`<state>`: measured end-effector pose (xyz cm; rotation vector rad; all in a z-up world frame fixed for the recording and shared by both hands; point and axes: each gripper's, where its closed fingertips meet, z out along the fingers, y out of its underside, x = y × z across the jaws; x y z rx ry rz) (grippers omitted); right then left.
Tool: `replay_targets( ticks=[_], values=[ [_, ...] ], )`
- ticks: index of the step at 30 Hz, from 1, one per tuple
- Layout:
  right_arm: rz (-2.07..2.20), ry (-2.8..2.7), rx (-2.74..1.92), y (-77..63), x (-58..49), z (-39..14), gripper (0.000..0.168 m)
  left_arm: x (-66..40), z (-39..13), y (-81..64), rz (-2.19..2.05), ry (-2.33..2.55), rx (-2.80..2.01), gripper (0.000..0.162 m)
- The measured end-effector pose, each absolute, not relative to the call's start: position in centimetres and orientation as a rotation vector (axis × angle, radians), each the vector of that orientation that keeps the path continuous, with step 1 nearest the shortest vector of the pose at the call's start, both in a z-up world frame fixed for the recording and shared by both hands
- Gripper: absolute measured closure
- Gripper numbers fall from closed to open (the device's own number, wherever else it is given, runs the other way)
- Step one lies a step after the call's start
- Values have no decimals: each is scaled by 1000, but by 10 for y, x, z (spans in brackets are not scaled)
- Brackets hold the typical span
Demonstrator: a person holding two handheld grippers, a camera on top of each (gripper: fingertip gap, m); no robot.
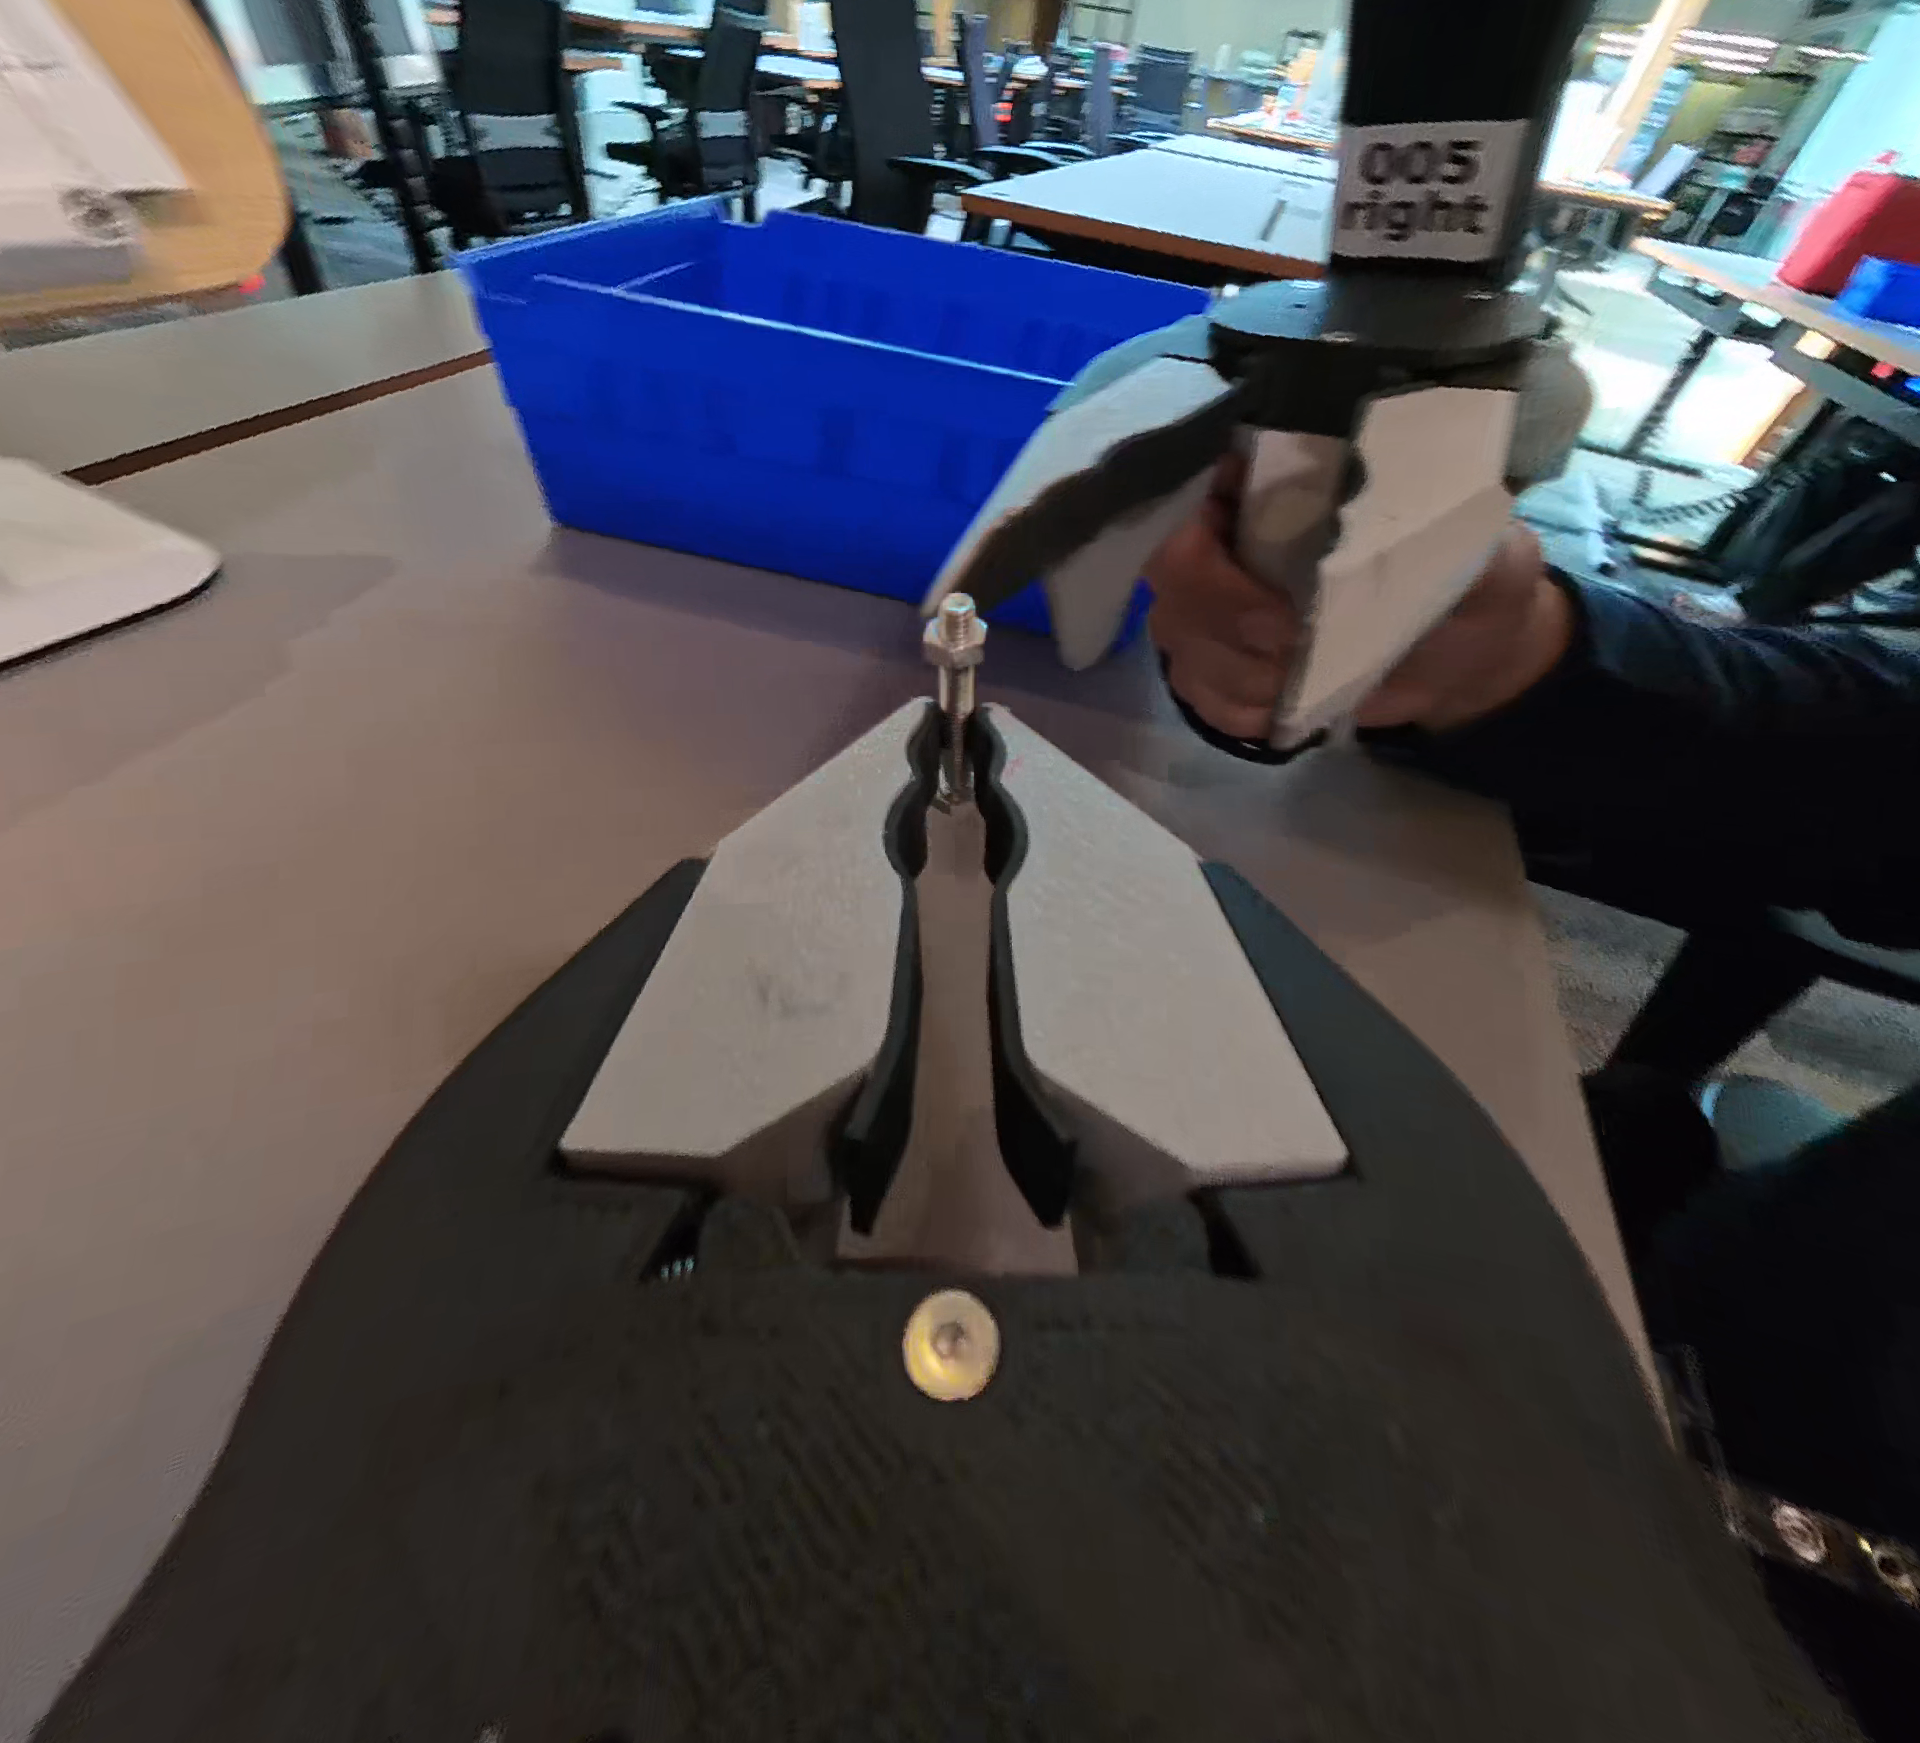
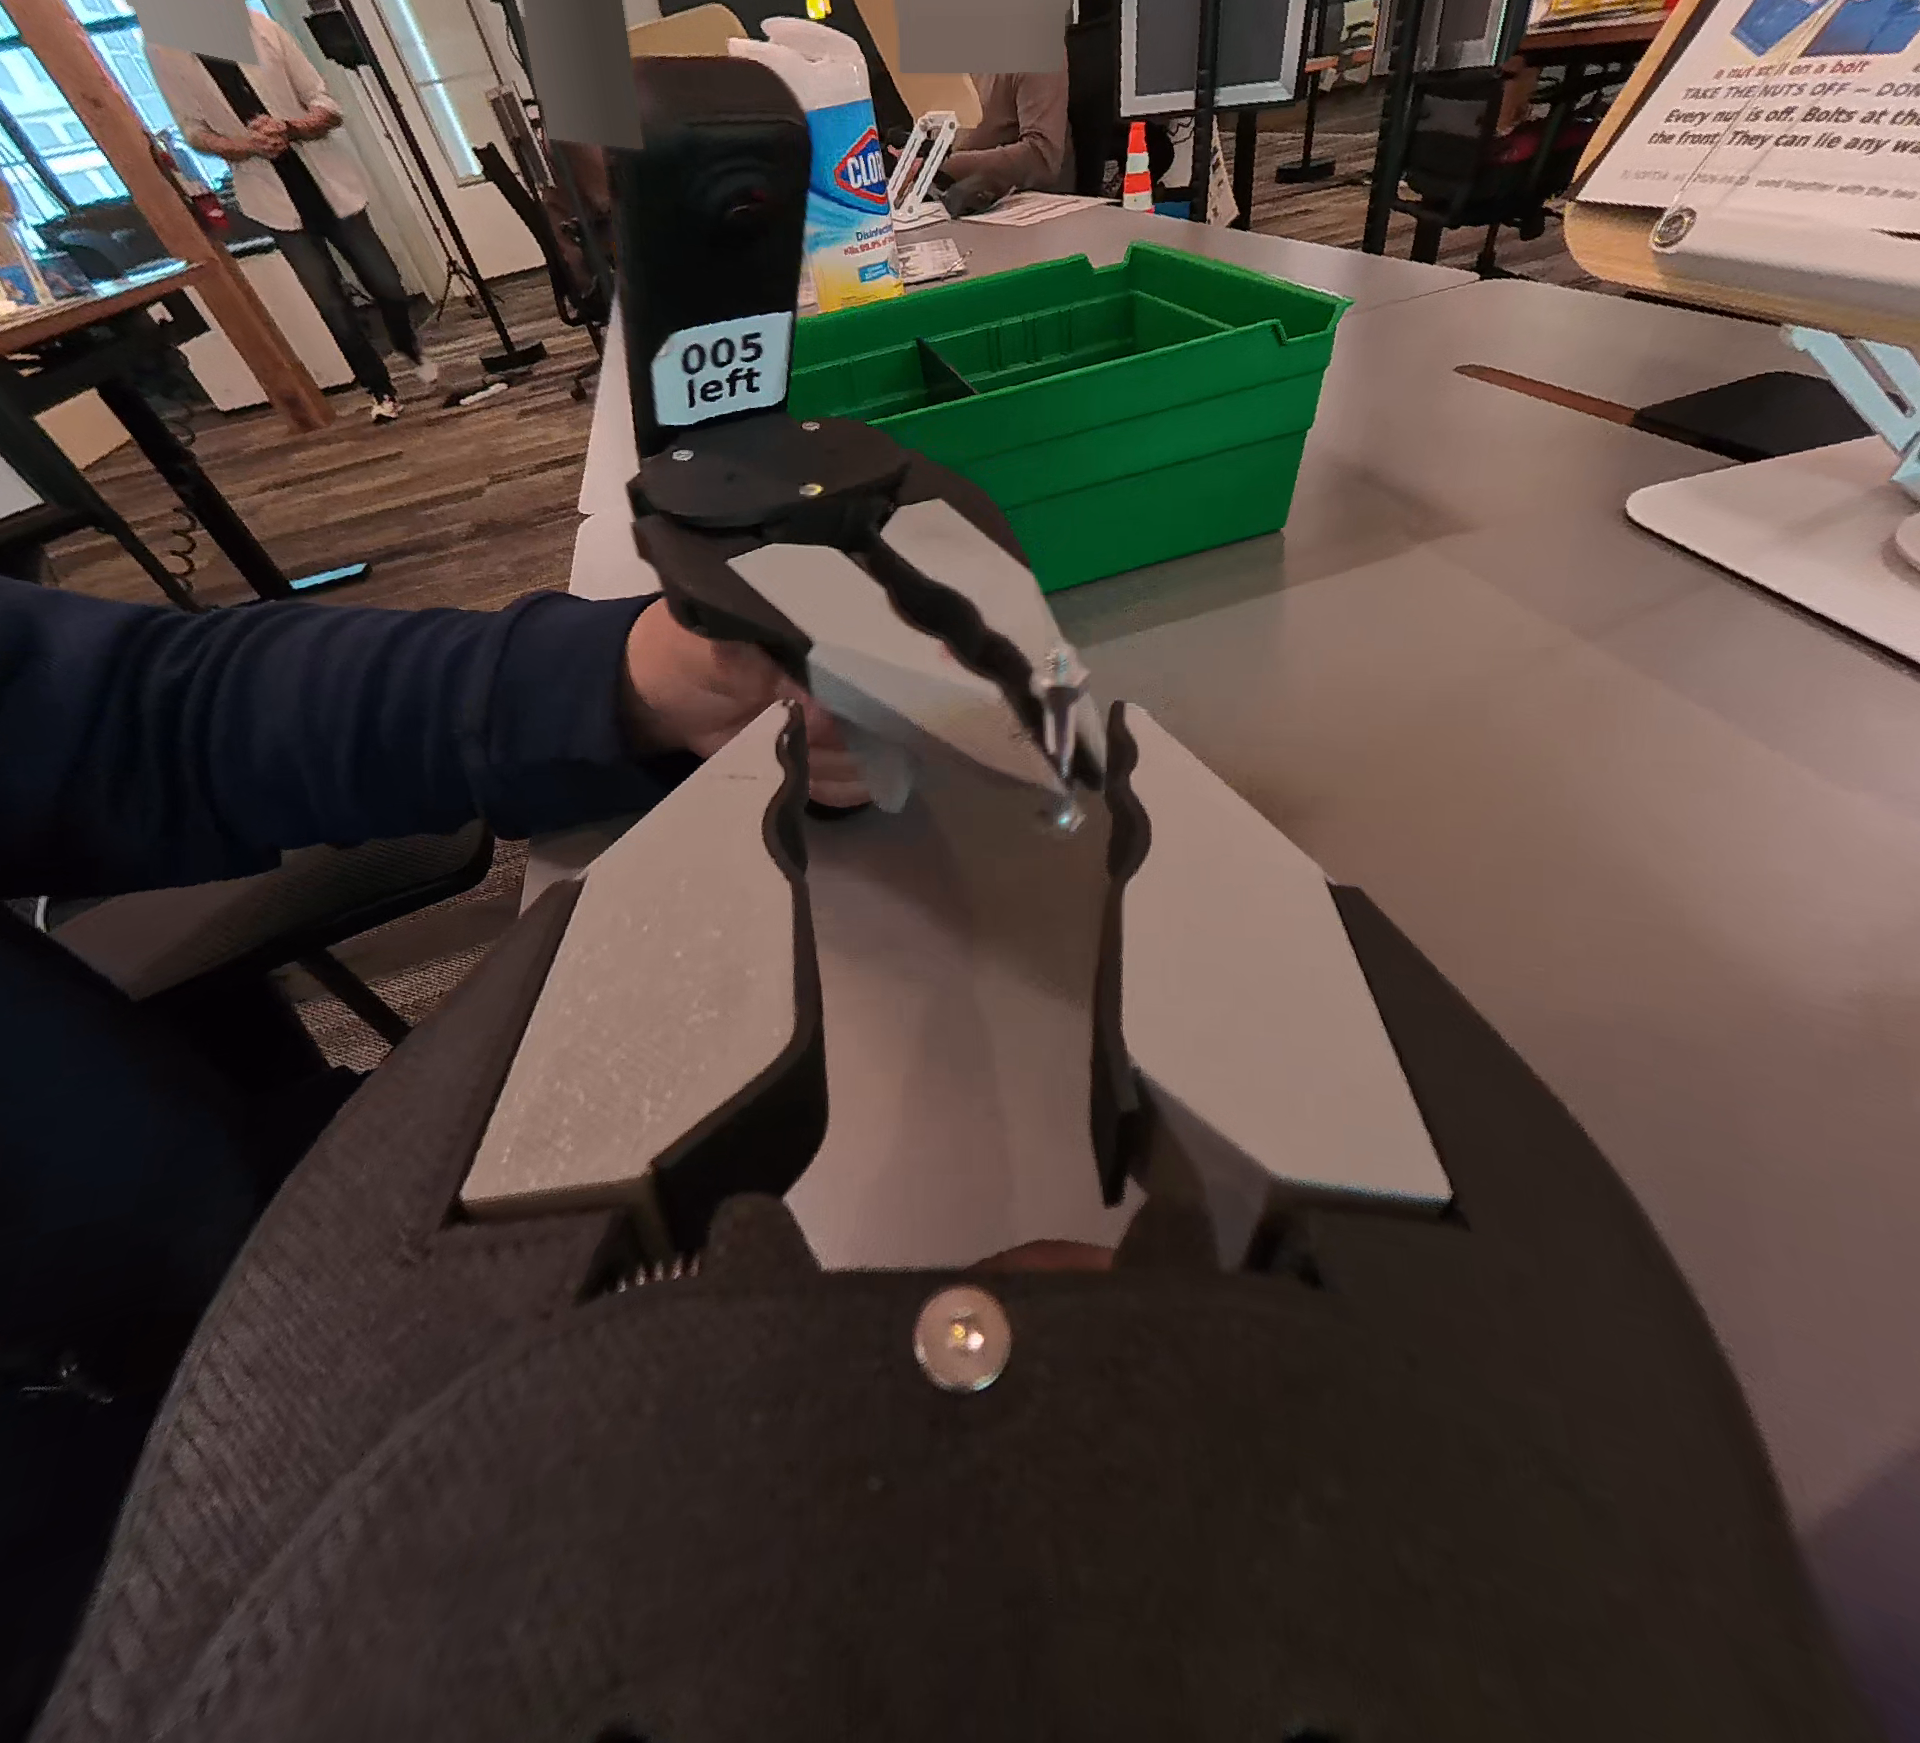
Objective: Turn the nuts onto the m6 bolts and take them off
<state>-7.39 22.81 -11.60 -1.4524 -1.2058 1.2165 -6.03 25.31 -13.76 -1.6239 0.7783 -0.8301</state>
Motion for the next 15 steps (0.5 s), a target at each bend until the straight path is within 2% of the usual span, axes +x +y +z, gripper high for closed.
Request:
replay_targets(
  ticks=[4, 6, 7, 11, 15],
  values=[
    [1235, -1232, -1448, 222, -76, -117, 109, -57, -145, 254, -773, 808, -1653, 159],
    [1242, -1256, -1407, 217, -76, -114, 123, -79, -149, 277, -681, 646, -1731, 159],
    [1252, -1261, -1401, 215, -77, -113, 123, -93, -149, 287, -641, 571, -1752, 159],
    [1205, -1244, -1459, 223, -77, -121, 114, -92, -142, 280, -757, 573, -1710, 159],
    [1236, -1200, -1471, 229, -76, -118, 113, -58, -140, 251, -907, 773, -1645, 160]
  ],
)
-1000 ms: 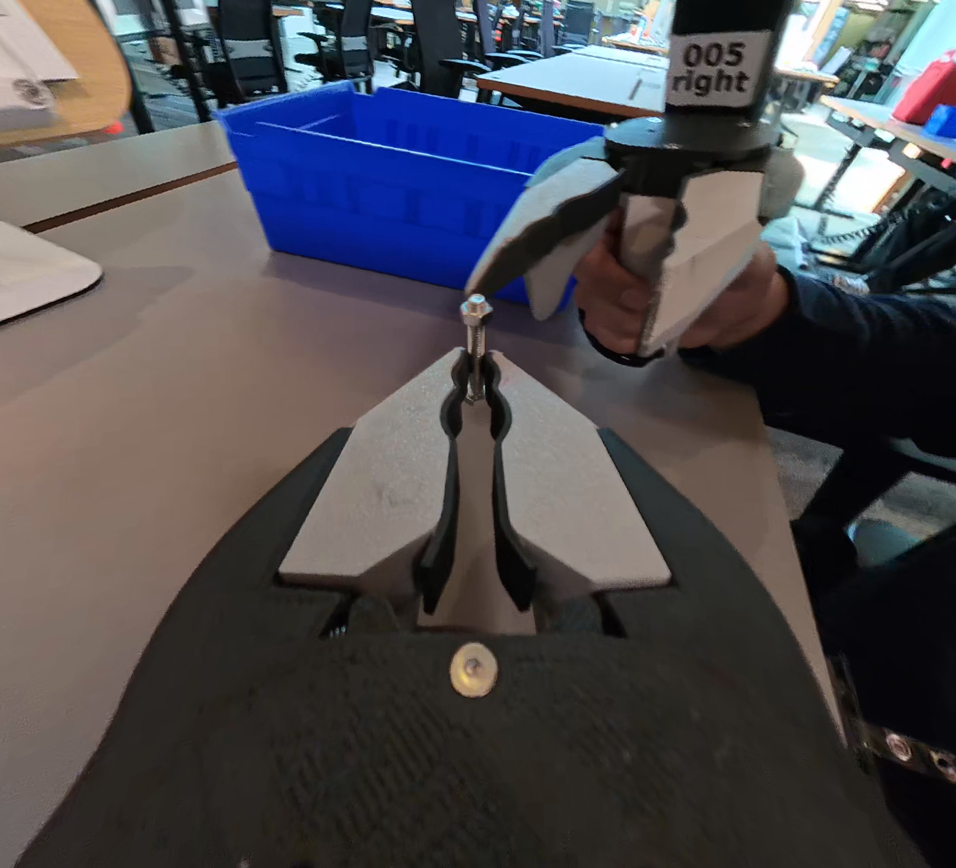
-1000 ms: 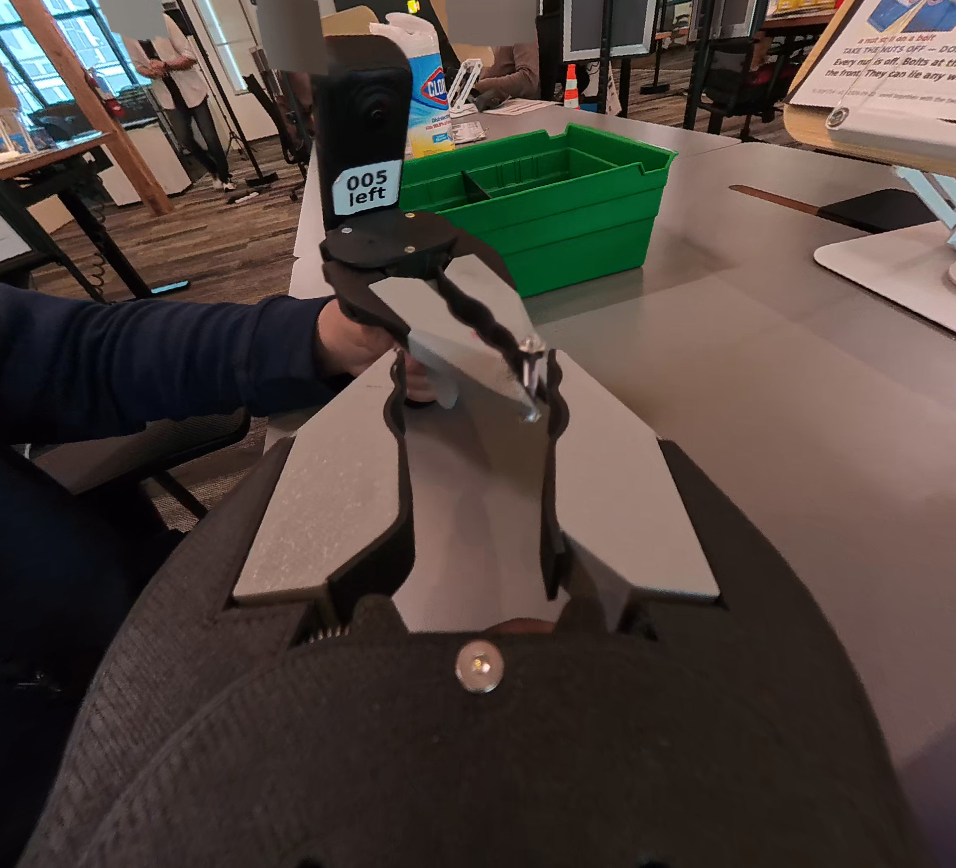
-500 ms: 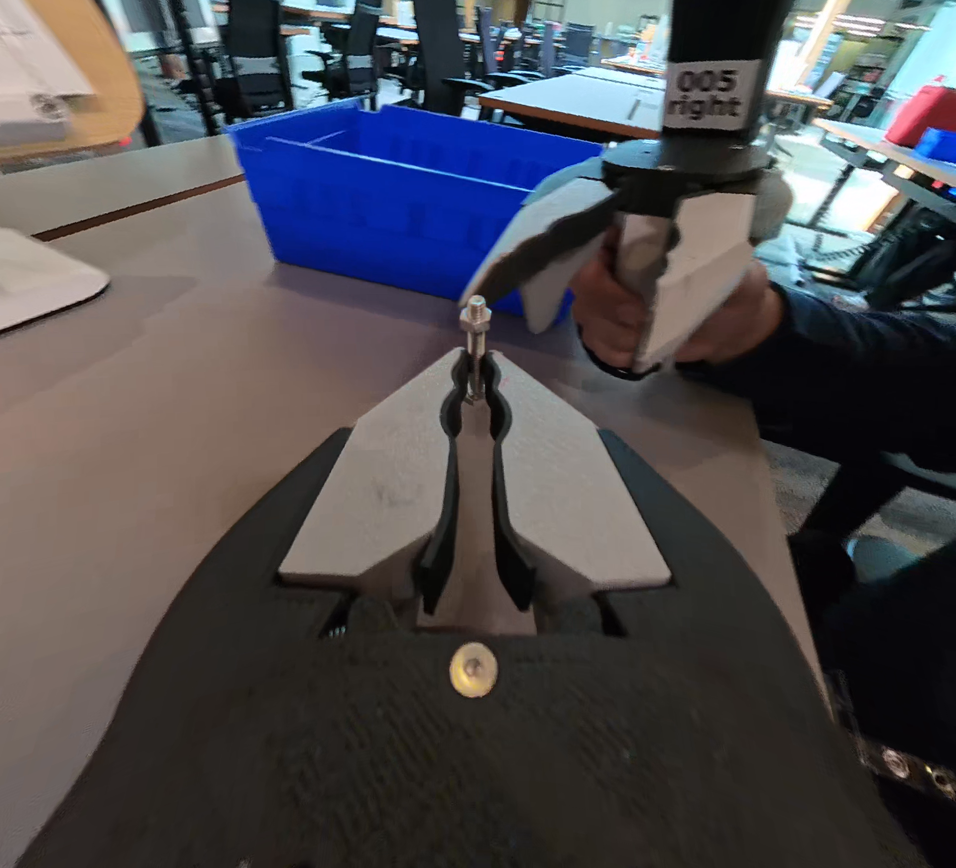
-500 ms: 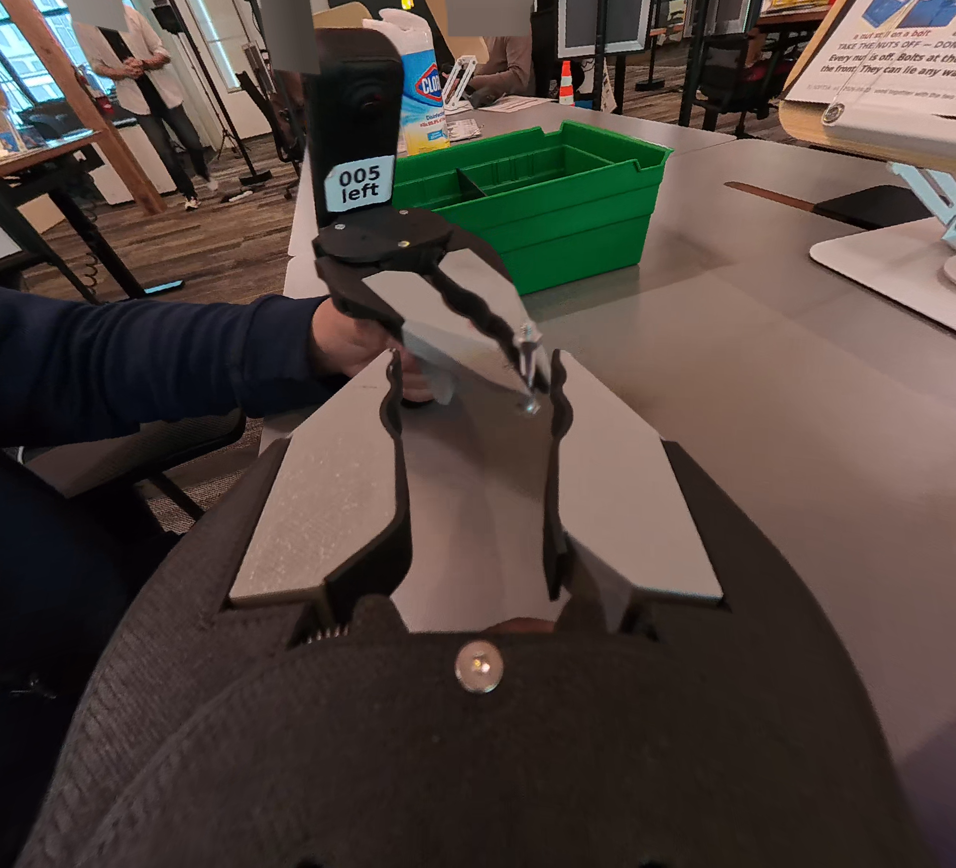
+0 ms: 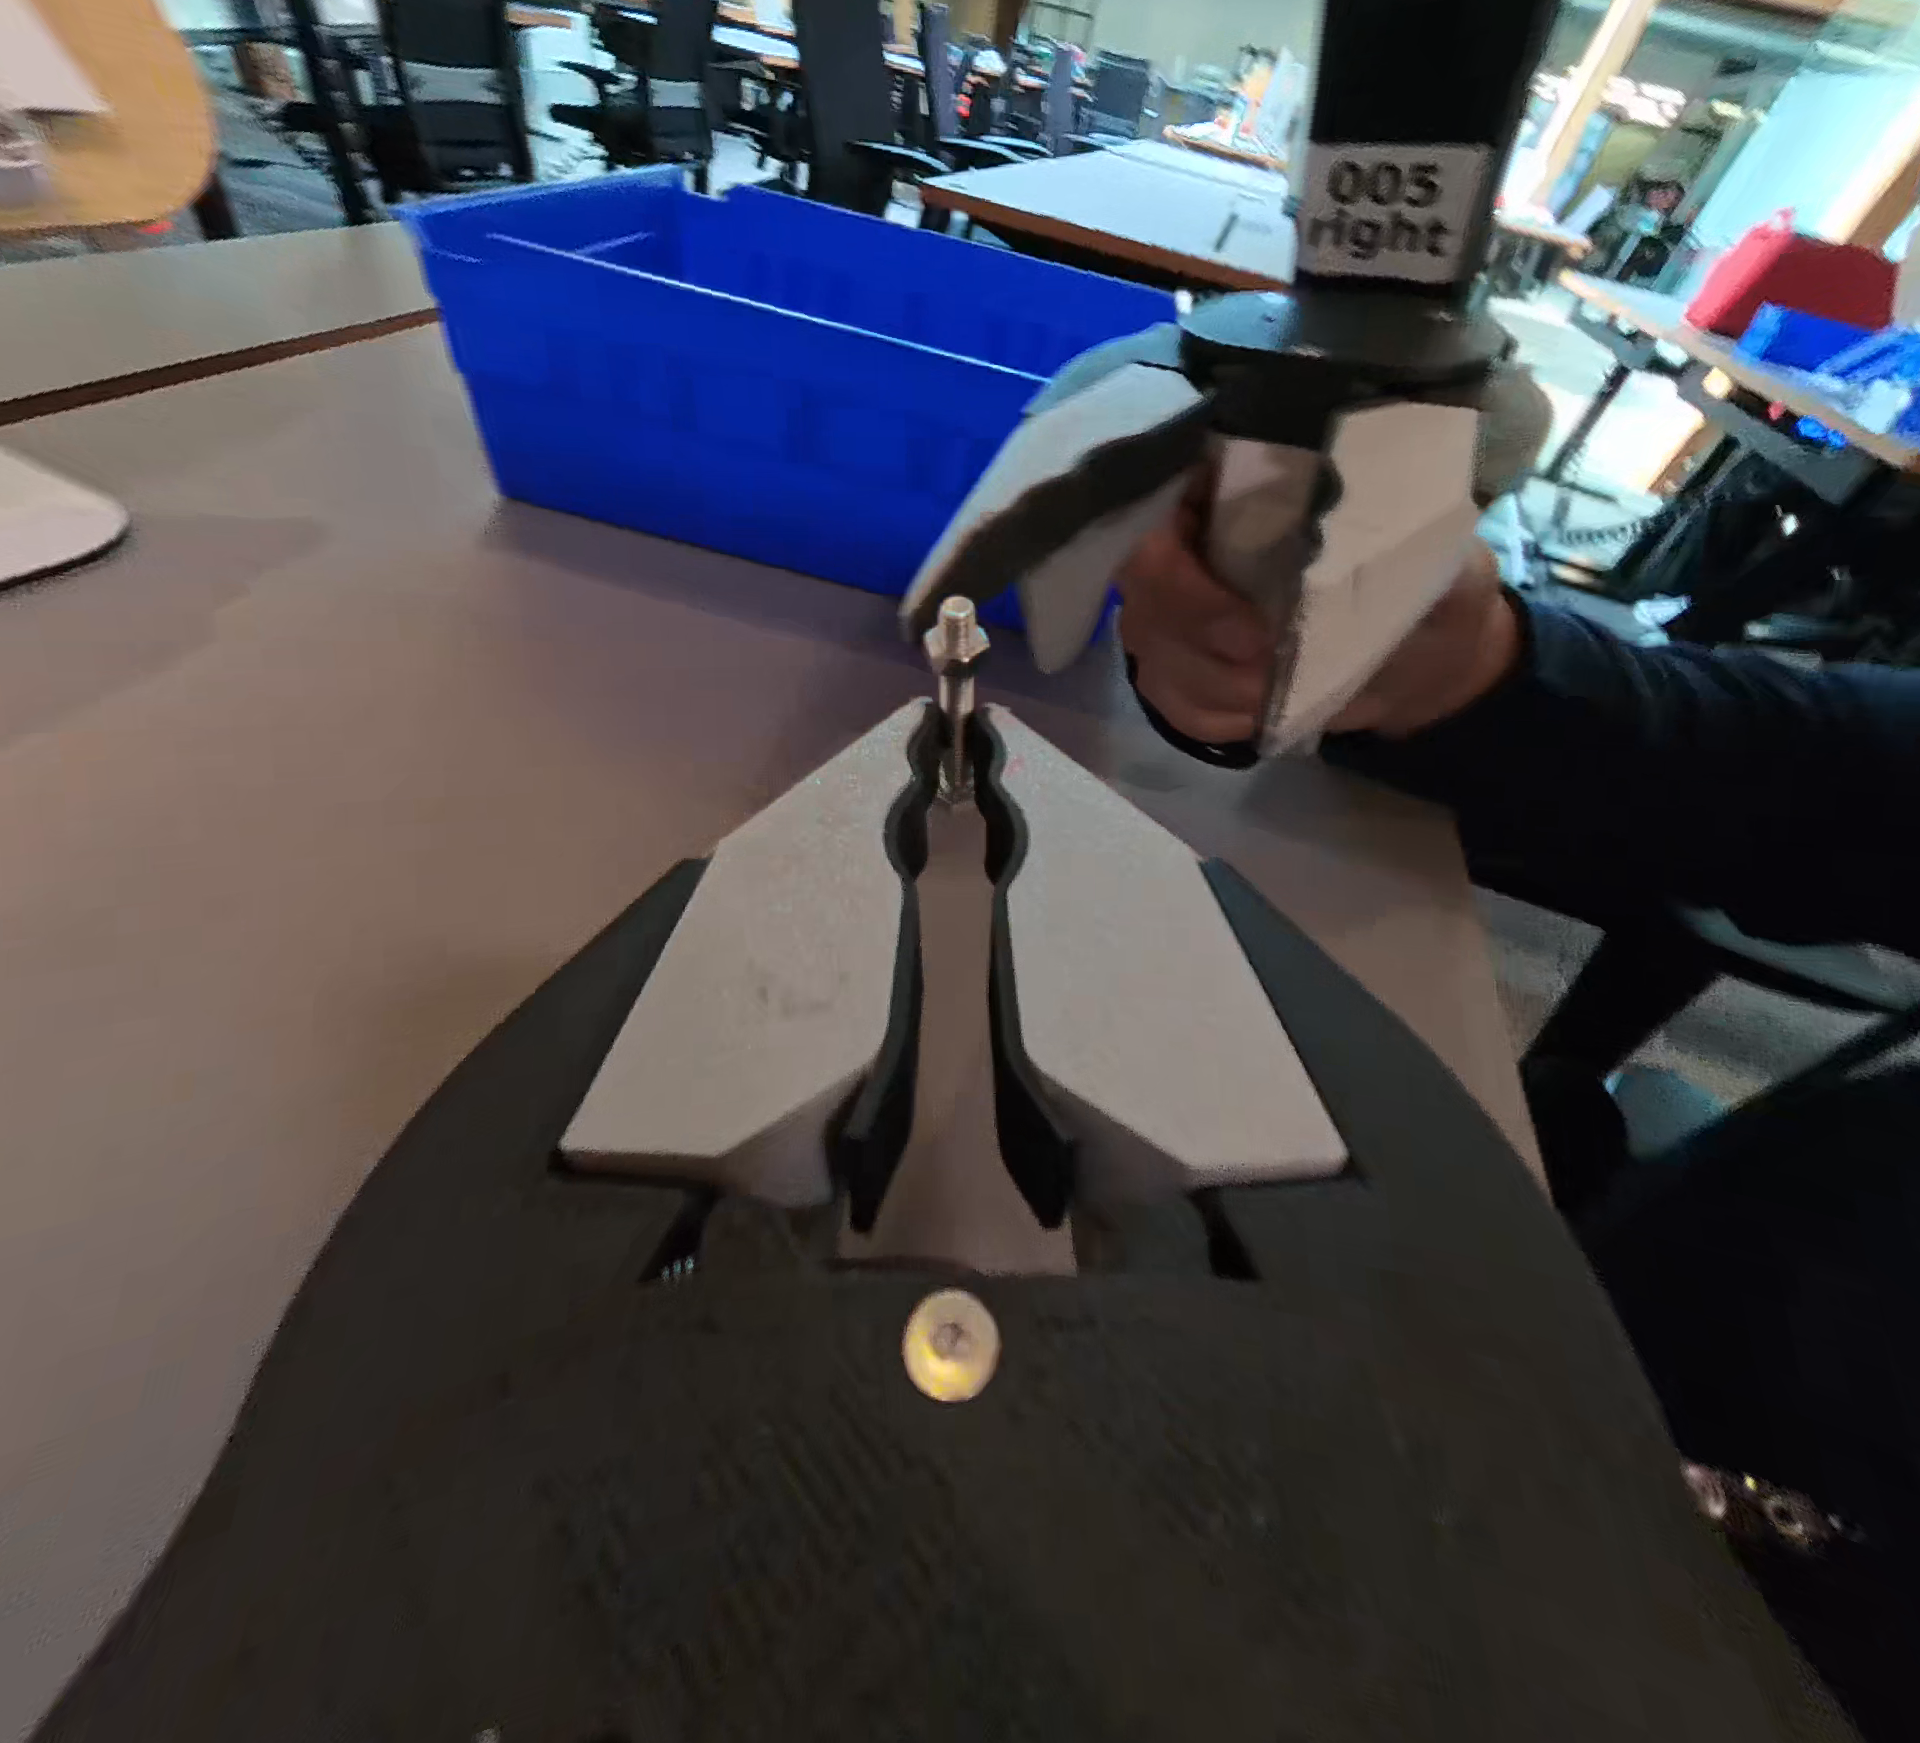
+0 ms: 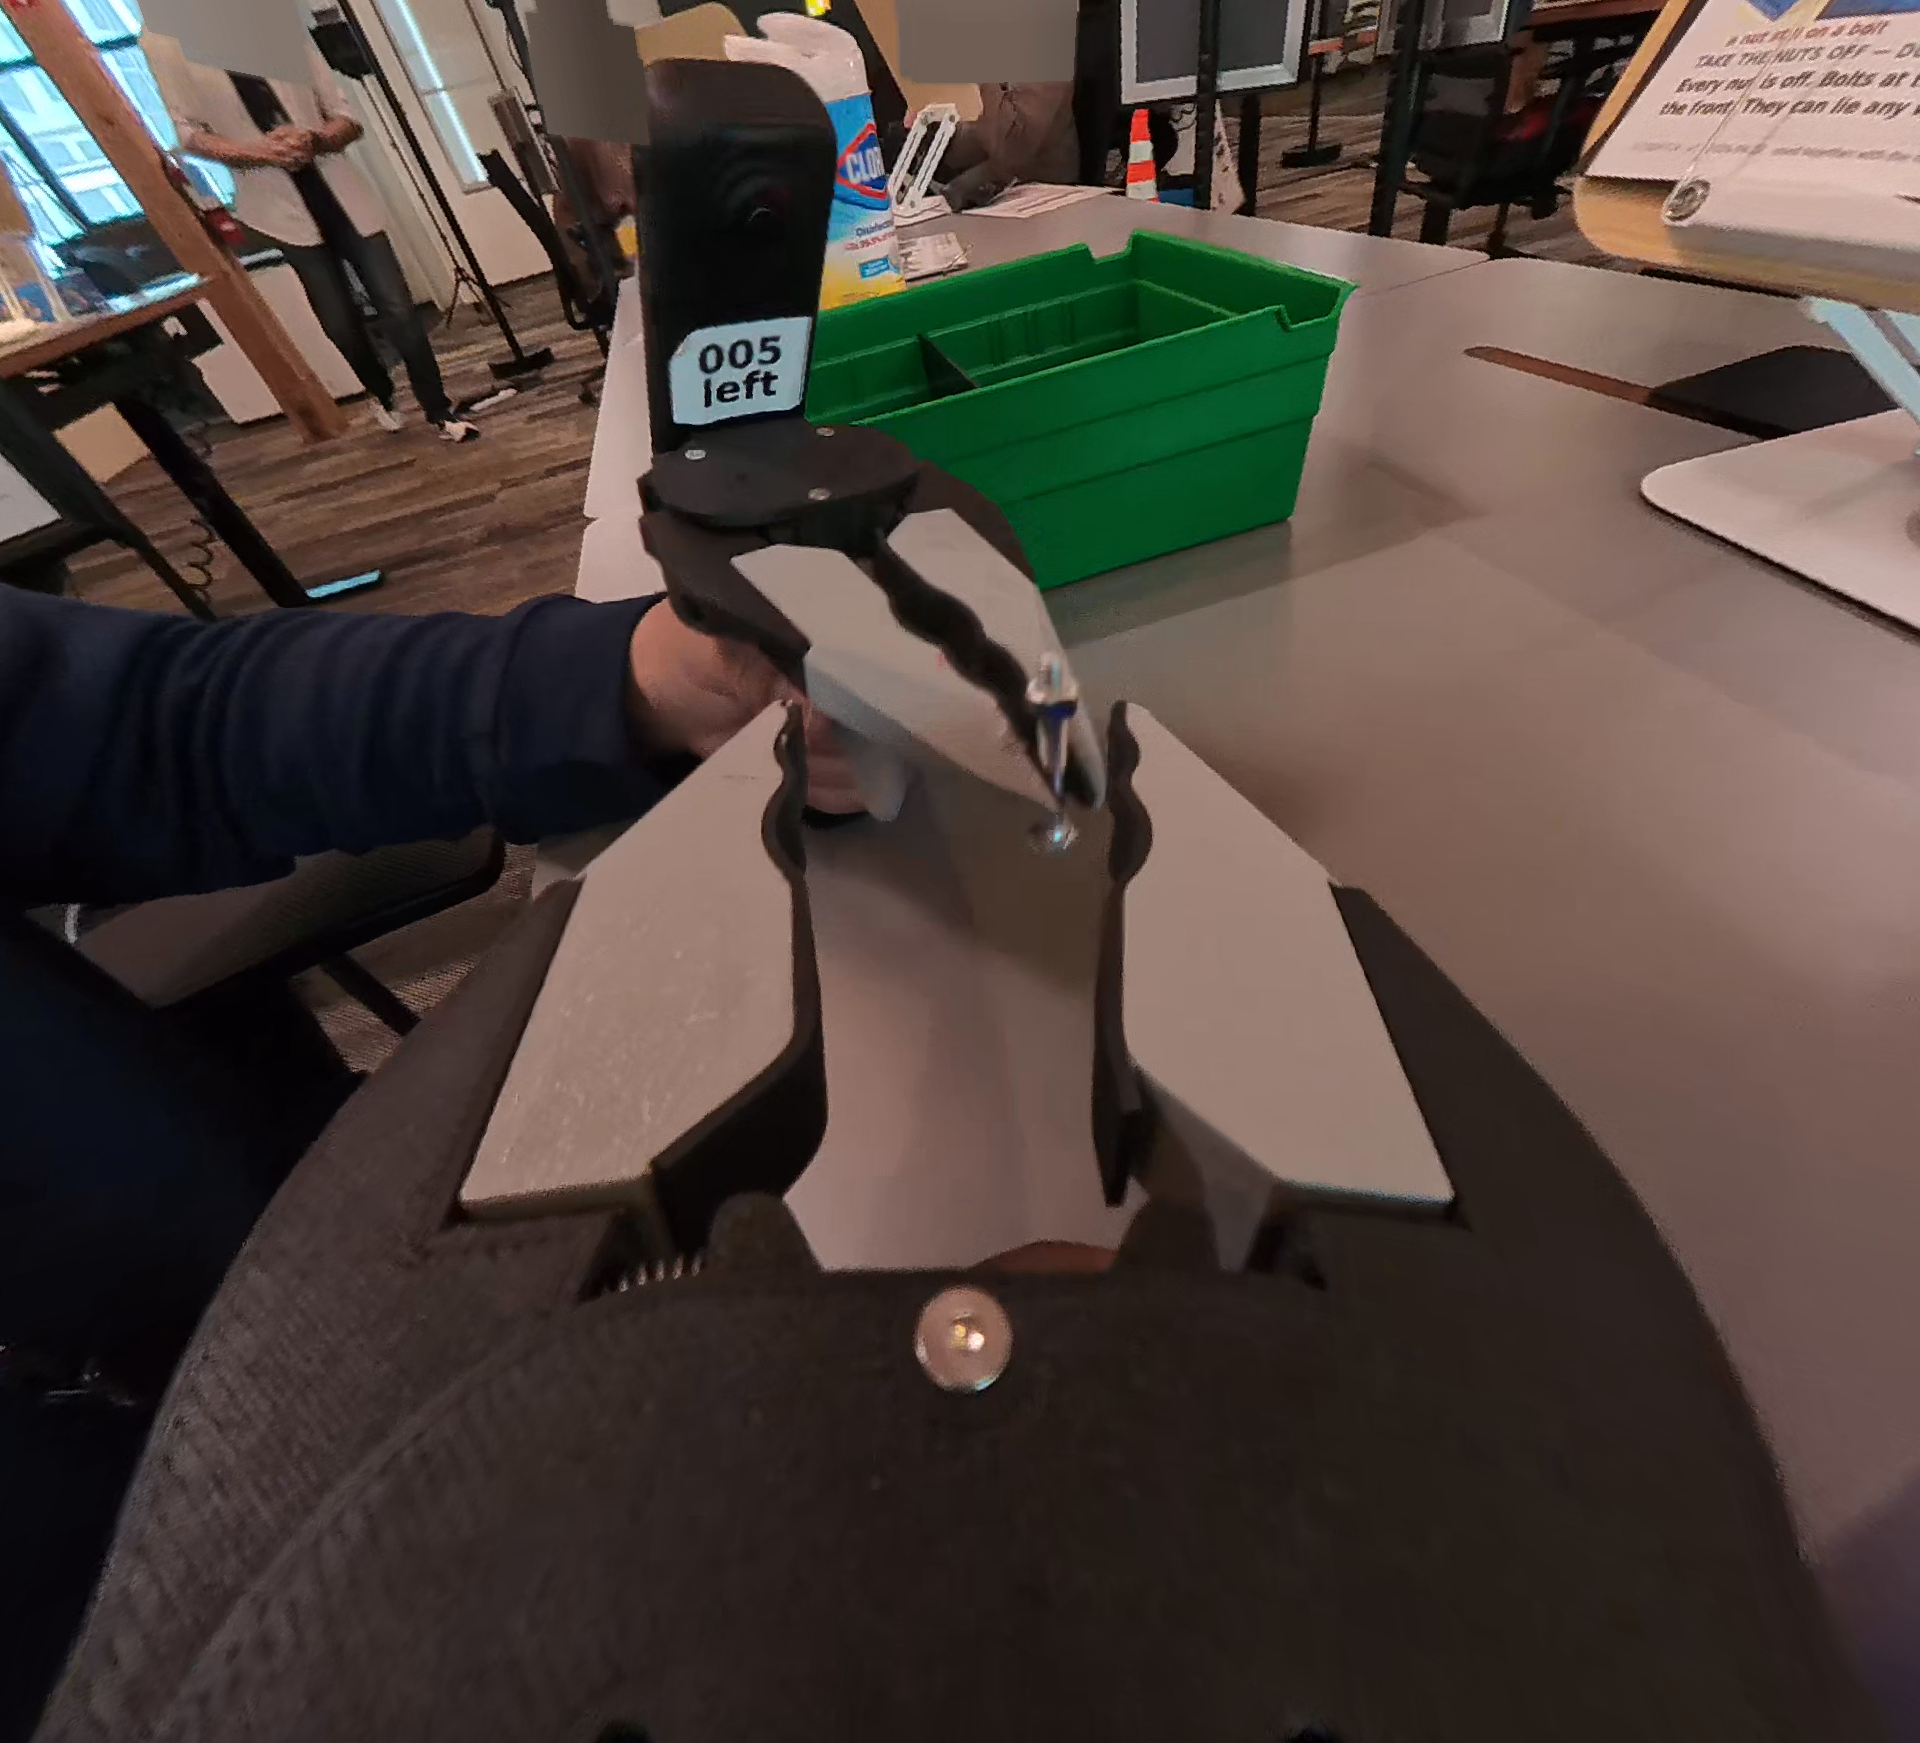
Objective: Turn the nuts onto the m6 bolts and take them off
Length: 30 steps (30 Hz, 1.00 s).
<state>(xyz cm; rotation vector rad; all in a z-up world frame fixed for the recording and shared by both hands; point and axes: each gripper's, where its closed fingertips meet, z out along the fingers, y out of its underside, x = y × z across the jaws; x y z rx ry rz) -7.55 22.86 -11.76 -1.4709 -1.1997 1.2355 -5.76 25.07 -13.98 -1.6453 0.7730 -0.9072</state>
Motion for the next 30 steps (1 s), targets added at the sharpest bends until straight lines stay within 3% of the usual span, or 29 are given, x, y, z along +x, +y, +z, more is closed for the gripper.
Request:
replay_targets(
  ticks=[2, 4, 5, 7, 14, 17, 18, 19, 23, 29, 30],
  values=[
    [1280, -1223, -1480, 223, -76, -120, 112, -52, -143, 248, -850, 829, -1640, 159],
    [1292, -1253, -1474, 217, -78, -121, 99, -62, -146, 261, -741, 770, -1671, 159],
    [1288, -1280, -1440, 213, -77, -119, 116, -75, -148, 274, -677, 688, -1713, 159],
    [1263, -1264, -1409, 213, -76, -115, 117, -93, -150, 285, -618, 616, -1746, 159],
    [1238, -1217, -1483, 225, -78, -122, 106, -49, -143, 243, -851, 859, -1628, 159],
    [1261, -1247, -1484, 219, -80, -123, 95, -61, -150, 263, -714, 761, -1704, 159],
    [1261, -1267, -1465, 216, -79, -123, 114, -75, -149, 275, -677, 659, -1732, 159],
    [1273, -1270, -1449, 214, -78, -121, 119, -89, -148, 285, -656, 567, -1749, 159],
    [1257, -1223, -1479, 223, -78, -121, 107, -94, -140, 279, -772, 544, -1713, 159],
    [1280, -1243, -1475, 217, -80, -122, 104, -54, -146, 251, -832, 796, -1675, 159],
    [1284, -1253, -1476, 215, -81, -122, 94, -56, -147, 255, -811, 779, -1688, 159]
  ],
)
